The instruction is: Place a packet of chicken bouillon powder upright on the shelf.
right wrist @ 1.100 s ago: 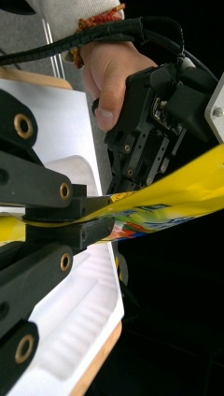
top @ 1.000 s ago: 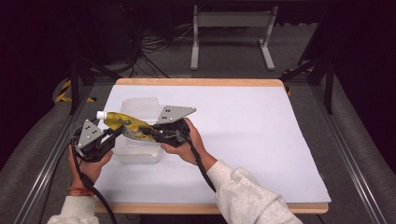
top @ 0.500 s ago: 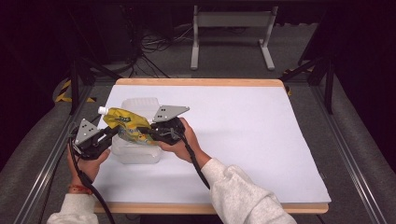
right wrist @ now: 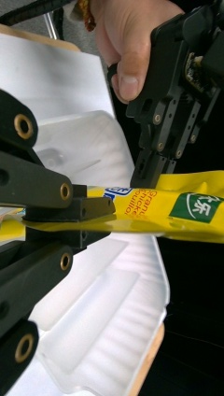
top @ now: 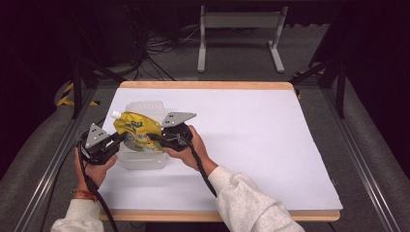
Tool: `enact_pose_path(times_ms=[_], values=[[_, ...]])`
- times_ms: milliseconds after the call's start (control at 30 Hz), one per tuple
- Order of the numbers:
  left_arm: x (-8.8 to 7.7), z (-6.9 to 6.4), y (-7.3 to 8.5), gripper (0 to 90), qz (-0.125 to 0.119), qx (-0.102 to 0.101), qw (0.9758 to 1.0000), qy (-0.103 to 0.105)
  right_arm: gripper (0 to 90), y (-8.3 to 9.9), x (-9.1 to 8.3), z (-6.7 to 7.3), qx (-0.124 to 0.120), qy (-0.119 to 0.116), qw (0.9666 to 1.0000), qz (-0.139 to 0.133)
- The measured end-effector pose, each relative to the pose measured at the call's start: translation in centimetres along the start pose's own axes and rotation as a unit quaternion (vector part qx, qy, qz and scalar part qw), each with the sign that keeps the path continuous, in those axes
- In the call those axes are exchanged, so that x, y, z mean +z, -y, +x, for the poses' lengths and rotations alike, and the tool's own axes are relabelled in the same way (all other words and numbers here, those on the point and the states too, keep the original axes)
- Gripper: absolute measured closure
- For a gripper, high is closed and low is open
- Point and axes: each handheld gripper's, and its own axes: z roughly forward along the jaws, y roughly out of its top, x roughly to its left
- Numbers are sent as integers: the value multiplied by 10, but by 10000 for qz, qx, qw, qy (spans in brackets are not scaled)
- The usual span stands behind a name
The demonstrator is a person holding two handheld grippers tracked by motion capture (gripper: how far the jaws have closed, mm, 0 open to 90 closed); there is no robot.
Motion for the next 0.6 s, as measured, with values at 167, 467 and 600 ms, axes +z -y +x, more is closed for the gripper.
enact_pose_path(times_ms=[167,467,600], values=[[4,-1,2,818,79,76,9999,-49,899,6,5,0,-61,114,9999,97],[4,-4,3,823,96,157,9998,-107,898,11,8,2,-36,166,9998,68],[4,-4,3,823,94,171,9998,-104,898,13,9,4,-36,174,9998,50]])
